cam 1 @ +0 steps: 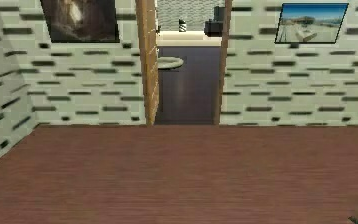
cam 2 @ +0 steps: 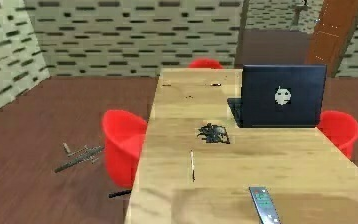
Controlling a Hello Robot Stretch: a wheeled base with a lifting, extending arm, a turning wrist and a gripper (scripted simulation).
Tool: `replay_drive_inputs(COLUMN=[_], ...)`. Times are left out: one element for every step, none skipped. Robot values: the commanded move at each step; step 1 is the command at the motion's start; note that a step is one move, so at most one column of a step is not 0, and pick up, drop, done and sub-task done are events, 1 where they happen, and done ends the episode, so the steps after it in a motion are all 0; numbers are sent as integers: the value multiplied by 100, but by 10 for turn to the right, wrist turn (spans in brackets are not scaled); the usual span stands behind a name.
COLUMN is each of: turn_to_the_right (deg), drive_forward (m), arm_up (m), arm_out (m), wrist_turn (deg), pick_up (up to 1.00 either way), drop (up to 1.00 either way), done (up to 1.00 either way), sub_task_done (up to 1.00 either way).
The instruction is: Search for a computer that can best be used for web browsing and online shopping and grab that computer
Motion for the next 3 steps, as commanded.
replay_drive_inputs(turn_to_the_right=[0, 390, 0], drive_forward=[20, 0, 15], arm_up=[0, 0, 0], arm_out=[0, 0, 0], wrist_turn=[0, 0, 0], pick_up=[0, 0, 0], drop=[0, 0, 0], done=[0, 0, 0], sub_task_done=[0, 0, 0])
